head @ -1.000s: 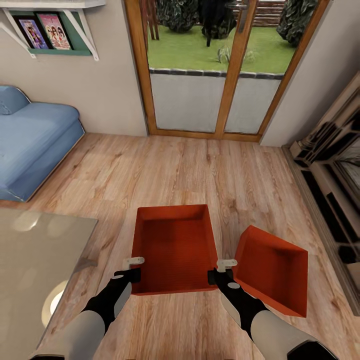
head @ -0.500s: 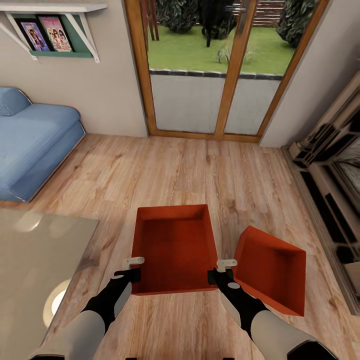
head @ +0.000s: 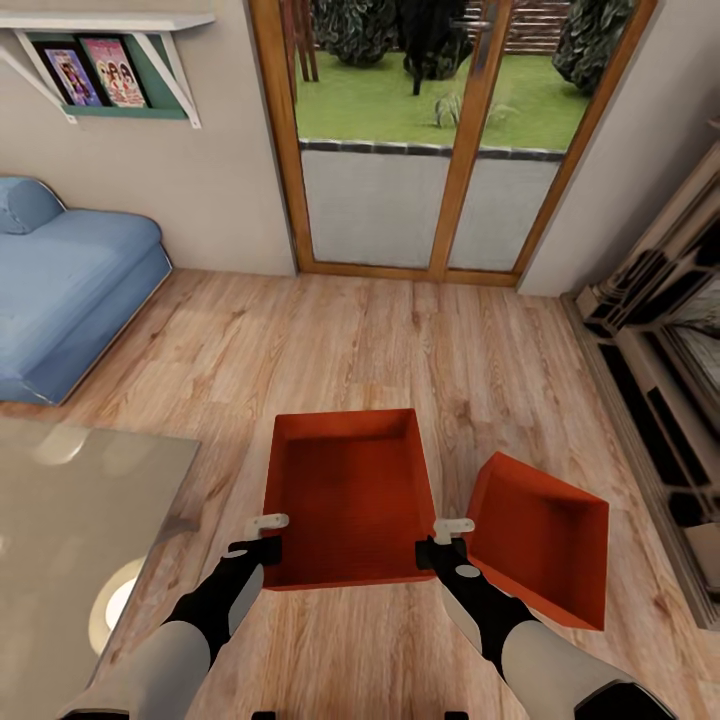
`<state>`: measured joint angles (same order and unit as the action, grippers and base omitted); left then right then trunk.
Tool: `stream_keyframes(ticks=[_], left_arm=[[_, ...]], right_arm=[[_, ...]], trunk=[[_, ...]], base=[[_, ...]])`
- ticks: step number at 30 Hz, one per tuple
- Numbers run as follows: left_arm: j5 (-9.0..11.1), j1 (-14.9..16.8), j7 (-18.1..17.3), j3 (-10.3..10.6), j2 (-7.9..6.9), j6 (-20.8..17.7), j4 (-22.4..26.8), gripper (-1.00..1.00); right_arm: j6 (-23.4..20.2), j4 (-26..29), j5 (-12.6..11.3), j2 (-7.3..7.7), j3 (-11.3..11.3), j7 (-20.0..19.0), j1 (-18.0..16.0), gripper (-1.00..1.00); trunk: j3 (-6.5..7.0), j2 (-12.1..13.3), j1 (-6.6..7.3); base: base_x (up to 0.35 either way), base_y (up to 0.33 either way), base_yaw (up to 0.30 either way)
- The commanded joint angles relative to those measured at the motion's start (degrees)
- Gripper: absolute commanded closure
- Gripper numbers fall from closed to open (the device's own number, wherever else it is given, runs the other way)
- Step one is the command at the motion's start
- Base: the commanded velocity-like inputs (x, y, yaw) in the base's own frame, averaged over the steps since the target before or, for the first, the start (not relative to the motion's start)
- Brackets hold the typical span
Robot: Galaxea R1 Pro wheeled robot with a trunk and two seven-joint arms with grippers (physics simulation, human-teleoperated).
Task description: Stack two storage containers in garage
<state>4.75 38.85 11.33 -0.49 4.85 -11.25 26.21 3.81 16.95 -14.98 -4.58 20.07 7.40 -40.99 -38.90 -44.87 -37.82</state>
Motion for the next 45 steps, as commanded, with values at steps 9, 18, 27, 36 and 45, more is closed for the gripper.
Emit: stream_keyframes(ticks=[9, 18, 27, 36, 45], left_arm=[[-0.2, 0.0, 0.5, -0.2, -0.17, -0.4, 0.3, 1.0], [-0.2, 0.0, 0.5, -0.2, -0.17, -0.4, 0.3, 1.0], [-0.2, 0.0, 0.5, -0.2, -0.19, -0.4, 0.3, 1.0], [-0.2, 0.0, 0.5, -0.2, -0.17, -0.4, 0.3, 1.0], [-0.2, 0.0, 0.6, -0.1, -0.17, -0.4, 0.3, 1.0]], right_arm=[[0.3, 0.0, -0.1, 0.1, 0.3, 0.5, -0.1, 1.0], [0.3, 0.0, -0.1, 0.1, 0.3, 0.5, -0.1, 1.0], [0.3, 0.0, -0.1, 0.1, 0.3, 0.5, -0.1, 1.0], [0.2, 0.0, -0.1, 0.1, 0.3, 0.5, -0.1, 1.0], [0.3, 0.0, -0.1, 0.12, 0.3, 0.5, -0.1, 1.0]], trunk=[[1.58, 3.6, 1.97], [3.2, 7.2, 3.95], [4.81, 10.8, 5.93], [6.43, 14.4, 7.9], [8.05, 18.0, 9.88]], base=[[0.0, 0.0, 0.0], [0.0, 0.0, 0.0], [0.0, 0.0, 0.0], [0.0, 0.0, 0.0], [0.0, 0.0, 0.0]])
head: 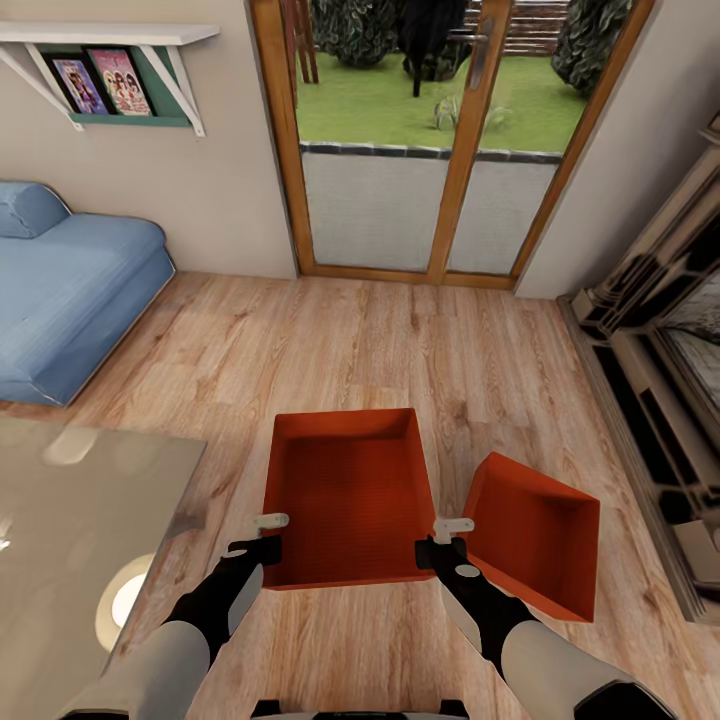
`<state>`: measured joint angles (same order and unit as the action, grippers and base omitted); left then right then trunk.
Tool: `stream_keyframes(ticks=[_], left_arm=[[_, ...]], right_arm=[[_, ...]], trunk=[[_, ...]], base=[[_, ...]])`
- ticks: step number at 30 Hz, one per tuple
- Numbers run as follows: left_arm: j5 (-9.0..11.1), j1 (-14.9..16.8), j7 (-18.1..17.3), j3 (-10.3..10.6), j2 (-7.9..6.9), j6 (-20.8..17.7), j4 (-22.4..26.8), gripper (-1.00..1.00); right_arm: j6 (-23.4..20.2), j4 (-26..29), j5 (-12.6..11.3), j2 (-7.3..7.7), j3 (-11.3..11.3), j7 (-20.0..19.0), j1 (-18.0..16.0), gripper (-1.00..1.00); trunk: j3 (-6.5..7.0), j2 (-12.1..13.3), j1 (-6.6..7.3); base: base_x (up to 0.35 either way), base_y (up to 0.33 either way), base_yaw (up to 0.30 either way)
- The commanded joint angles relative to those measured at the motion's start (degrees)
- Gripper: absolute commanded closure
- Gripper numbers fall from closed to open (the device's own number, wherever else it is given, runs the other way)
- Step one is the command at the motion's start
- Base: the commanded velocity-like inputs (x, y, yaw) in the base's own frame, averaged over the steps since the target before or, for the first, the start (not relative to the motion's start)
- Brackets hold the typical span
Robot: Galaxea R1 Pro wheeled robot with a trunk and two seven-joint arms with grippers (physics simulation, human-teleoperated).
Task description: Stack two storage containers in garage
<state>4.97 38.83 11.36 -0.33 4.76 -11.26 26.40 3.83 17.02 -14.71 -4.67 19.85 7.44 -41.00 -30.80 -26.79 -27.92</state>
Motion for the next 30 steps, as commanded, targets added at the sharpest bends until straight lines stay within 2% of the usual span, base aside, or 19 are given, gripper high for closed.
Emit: stream_keyframes(ticks=[1, 10, 30], left_arm=[[-0.4, 0.0, 0.5, -0.3, -0.08, -0.4, 0.1, 1.0], [-0.4, 0.0, 0.5, -0.3, -0.08, -0.4, 0.1, 1.0], [-0.4, 0.0, 0.5, -0.3, -0.03, -0.4, 0.2, 1.0]], right_arm=[[0.3, -0.1, -0.4, 0.24, 0.5, 0.5, 0.0, 1.0], [0.3, -0.1, -0.4, 0.25, 0.5, 0.5, 0.0, 1.0], [0.3, -0.1, -0.4, 0.19, 0.5, 0.7, 0.0, 1.0]], trunk=[[0.12, 0.3, 0.2], [1.7, 3.9, 2.13], [1.7, 3.9, 2.13]], base=[[0.0, 0.0, 0.0], [0.0, 0.0, 0.0], [0.0, 0.0, 0.0]])
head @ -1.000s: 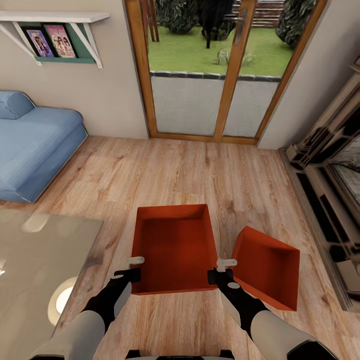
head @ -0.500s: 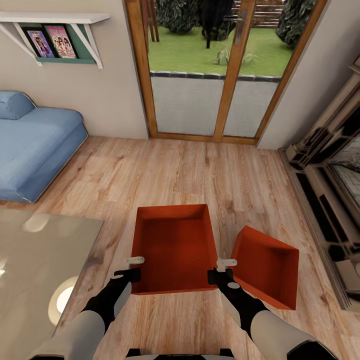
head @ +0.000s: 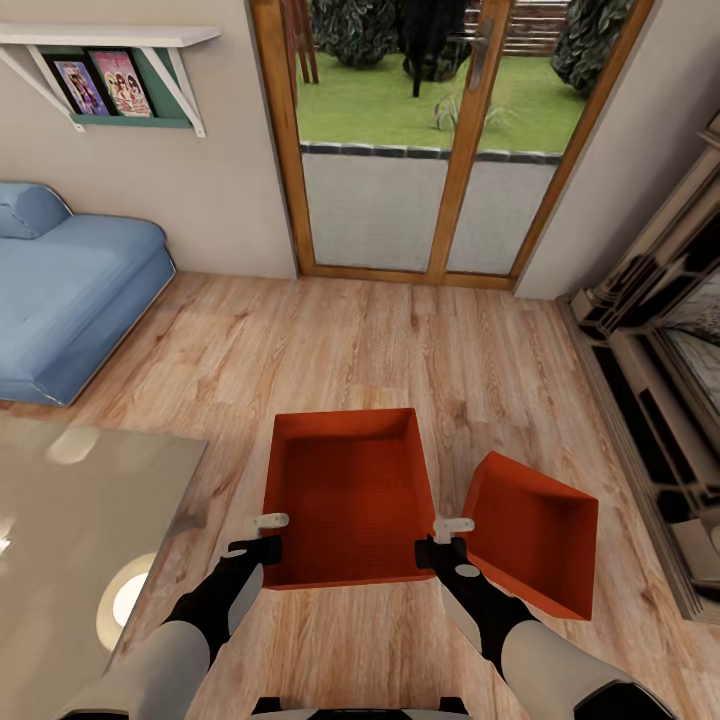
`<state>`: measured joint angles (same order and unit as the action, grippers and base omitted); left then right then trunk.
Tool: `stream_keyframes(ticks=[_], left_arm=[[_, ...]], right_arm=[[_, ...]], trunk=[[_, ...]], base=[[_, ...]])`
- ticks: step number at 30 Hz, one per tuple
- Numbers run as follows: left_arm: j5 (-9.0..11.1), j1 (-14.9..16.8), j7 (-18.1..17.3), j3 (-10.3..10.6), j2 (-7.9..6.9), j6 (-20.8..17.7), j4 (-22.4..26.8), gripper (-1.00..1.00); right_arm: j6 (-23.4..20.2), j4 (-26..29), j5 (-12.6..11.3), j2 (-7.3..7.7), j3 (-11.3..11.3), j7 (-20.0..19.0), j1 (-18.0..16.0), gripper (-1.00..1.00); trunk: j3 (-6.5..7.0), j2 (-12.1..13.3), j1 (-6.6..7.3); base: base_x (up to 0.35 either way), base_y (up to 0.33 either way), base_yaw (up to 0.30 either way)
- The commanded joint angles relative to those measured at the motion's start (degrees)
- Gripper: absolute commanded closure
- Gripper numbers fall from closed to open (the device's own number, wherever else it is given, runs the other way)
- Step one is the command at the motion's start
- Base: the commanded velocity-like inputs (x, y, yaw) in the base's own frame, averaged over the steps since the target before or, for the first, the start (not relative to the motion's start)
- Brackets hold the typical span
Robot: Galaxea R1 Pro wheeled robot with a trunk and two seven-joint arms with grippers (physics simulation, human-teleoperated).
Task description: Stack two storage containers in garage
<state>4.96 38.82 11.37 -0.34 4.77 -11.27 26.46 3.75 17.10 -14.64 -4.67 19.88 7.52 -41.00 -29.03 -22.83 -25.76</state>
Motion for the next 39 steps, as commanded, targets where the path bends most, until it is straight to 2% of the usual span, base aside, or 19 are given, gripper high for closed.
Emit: stream_keyframes(ticks=[1, 10, 39], left_arm=[[-0.4, 0.0, 0.6, -0.3, -0.03, -0.4, 0.2, 1.0], [-0.4, 0.0, 0.6, -0.3, -0.09, -0.4, 0.5, 1.0], [-0.4, 0.0, 0.6, -0.3, -0.03, -0.4, 0.5, 1.0]], right_arm=[[0.3, -0.1, -0.5, 0.19, 0.4, 0.6, 0.0, 1.0], [0.4, -0.1, -0.6, 0.19, 0.4, 0.7, 0.0, 1.0], [0.4, -0.2, -0.7, 0.19, 0.3, 0.7, 0.0, 1.0]], trunk=[[-0.07, -0.1, -0.03], [0.12, -0.1, -0.03], [2.76, -0.1, -0.03]], base=[[0.0, 0.0, 0.0], [0.0, 0.0, 0.0], [0.0, 0.0, 0.0]])
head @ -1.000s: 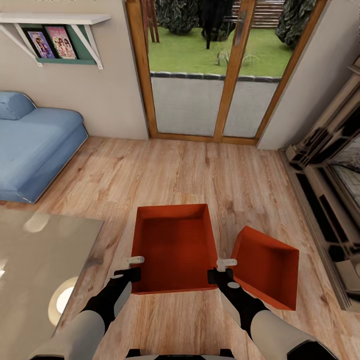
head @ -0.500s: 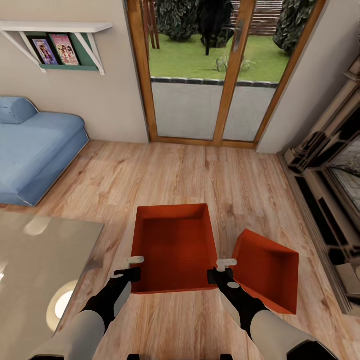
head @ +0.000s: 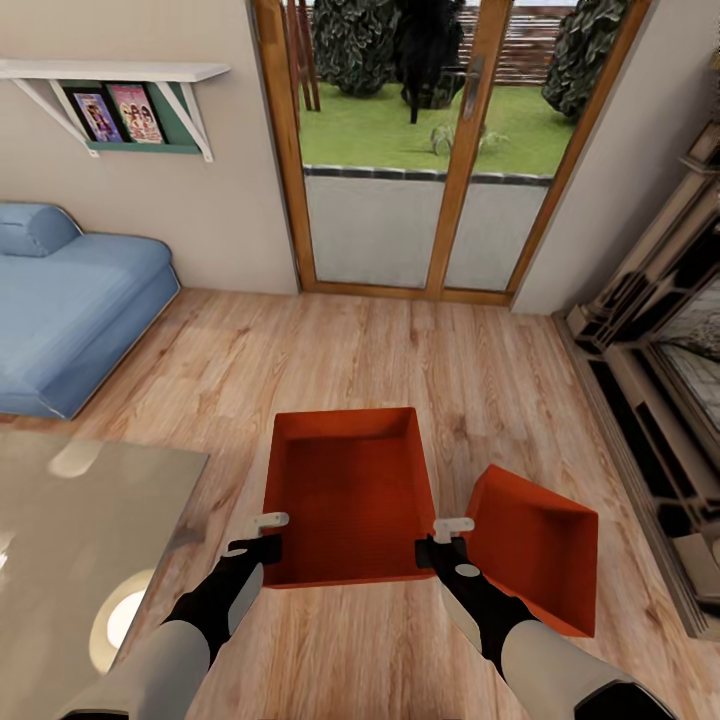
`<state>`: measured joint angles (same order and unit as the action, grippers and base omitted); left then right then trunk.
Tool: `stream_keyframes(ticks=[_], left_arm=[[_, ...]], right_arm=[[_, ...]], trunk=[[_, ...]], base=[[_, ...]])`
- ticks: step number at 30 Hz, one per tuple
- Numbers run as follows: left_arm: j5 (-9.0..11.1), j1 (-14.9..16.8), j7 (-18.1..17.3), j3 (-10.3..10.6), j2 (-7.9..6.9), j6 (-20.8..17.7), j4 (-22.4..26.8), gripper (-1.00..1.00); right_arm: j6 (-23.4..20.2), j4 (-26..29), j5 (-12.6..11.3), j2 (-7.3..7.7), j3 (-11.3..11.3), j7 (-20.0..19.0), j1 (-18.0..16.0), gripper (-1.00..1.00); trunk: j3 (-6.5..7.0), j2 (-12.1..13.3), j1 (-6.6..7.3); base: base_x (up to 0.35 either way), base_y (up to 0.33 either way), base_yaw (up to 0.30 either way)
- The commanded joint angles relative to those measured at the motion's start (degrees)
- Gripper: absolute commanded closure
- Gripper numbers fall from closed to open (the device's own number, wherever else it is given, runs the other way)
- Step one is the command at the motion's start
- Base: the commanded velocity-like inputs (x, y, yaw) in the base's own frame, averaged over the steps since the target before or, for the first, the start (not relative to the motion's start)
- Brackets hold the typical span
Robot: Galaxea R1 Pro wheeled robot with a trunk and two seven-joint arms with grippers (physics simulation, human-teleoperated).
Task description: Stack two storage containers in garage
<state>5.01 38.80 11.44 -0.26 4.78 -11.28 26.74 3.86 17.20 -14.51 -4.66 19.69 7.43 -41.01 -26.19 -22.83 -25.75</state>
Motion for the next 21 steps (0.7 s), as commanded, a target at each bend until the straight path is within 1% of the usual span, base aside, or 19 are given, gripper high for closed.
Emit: stream_keyframes(ticks=[1, 21], left_arm=[[-0.4, 0.0, 0.5, -0.4, -0.03, -0.4, 0.2, 1.0], [-0.5, 0.0, 0.5, -0.4, -0.03, -0.4, 0.2, 1.0]], right_arm=[[0.3, -0.3, -0.8, 0.18, 0.5, 0.8, 0.0, 1.0], [0.3, -0.3, -0.8, 0.18, 0.5, 0.8, 0.0, 1.0]], trunk=[[0.02, -0.1, -0.03], [1.86, -0.1, -0.03]], base=[[0.0, 0.0, 0.0], [0.0, 0.0, 0.0]])
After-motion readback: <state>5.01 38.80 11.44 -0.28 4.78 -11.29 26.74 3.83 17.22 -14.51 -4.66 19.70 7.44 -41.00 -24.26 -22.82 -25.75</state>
